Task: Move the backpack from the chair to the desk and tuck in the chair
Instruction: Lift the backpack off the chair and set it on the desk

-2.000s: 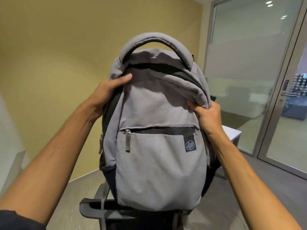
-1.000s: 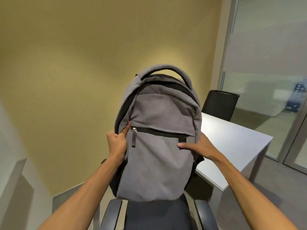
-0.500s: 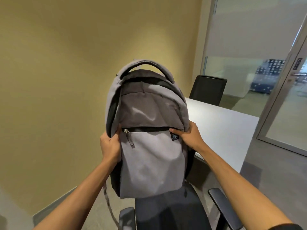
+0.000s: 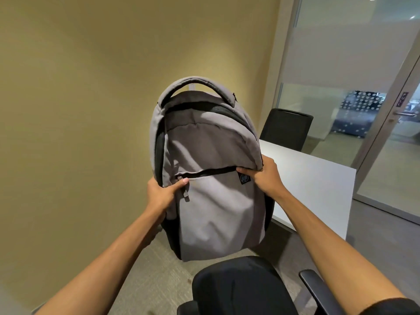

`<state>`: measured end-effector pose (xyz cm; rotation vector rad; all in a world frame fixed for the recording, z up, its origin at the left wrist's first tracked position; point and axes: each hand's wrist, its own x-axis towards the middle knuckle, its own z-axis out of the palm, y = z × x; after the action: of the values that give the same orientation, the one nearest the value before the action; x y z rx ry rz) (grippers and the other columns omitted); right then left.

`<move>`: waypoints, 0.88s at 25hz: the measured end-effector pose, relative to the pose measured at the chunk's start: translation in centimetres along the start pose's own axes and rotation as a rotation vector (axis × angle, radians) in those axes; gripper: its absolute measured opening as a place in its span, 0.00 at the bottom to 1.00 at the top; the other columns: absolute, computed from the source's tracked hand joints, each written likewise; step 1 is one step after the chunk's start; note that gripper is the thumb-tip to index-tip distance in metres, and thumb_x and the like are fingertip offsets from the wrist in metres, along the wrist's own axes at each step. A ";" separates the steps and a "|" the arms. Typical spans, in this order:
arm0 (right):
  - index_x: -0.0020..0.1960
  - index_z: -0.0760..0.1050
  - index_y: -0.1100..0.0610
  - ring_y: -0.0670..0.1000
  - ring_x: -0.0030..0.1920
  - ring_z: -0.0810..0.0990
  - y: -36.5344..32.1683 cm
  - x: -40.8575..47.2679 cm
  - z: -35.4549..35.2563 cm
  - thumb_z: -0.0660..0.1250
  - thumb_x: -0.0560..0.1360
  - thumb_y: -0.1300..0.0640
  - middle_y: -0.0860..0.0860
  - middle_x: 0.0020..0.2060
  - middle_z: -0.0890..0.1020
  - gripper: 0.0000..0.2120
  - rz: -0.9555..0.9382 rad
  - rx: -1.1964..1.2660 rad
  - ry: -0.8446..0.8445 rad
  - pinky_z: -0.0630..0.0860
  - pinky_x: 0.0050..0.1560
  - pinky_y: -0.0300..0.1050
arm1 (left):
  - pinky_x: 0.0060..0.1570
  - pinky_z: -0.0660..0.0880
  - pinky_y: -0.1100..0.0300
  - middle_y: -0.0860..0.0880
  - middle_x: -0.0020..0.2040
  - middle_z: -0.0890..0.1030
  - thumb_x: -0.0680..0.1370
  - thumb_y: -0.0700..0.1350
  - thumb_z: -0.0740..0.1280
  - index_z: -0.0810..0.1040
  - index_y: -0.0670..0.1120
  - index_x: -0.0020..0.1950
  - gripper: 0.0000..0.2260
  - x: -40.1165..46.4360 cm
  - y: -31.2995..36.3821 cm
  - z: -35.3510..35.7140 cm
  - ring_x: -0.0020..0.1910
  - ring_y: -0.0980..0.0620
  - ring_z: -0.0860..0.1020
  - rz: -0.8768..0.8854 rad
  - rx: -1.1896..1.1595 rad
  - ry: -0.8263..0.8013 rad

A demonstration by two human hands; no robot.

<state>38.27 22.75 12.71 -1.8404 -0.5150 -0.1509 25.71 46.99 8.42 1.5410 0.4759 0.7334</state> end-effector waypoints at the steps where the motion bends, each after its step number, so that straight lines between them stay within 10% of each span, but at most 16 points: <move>1: 0.60 0.79 0.59 0.54 0.54 0.81 0.0 0.4 0.4 0.79 0.68 0.54 0.53 0.54 0.83 0.23 0.000 -0.007 0.002 0.80 0.54 0.49 | 0.46 0.81 0.53 0.44 0.44 0.86 0.65 0.44 0.81 0.84 0.40 0.49 0.16 0.5 -0.1 0.0 0.45 0.46 0.85 -0.012 -0.020 0.014; 22: 0.58 0.78 0.57 0.53 0.54 0.81 2.5 19.7 17.8 0.79 0.68 0.53 0.51 0.52 0.83 0.21 0.123 -0.142 0.246 0.78 0.52 0.45 | 0.36 0.82 0.60 0.46 0.44 0.85 0.65 0.37 0.80 0.82 0.41 0.49 0.16 30.3 -5.1 -2.0 0.40 0.52 0.85 -0.362 -0.453 -0.154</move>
<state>54.25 44.11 11.60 -1.9524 -0.2233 -0.3330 46.37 69.76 8.52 1.0396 0.4233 0.4003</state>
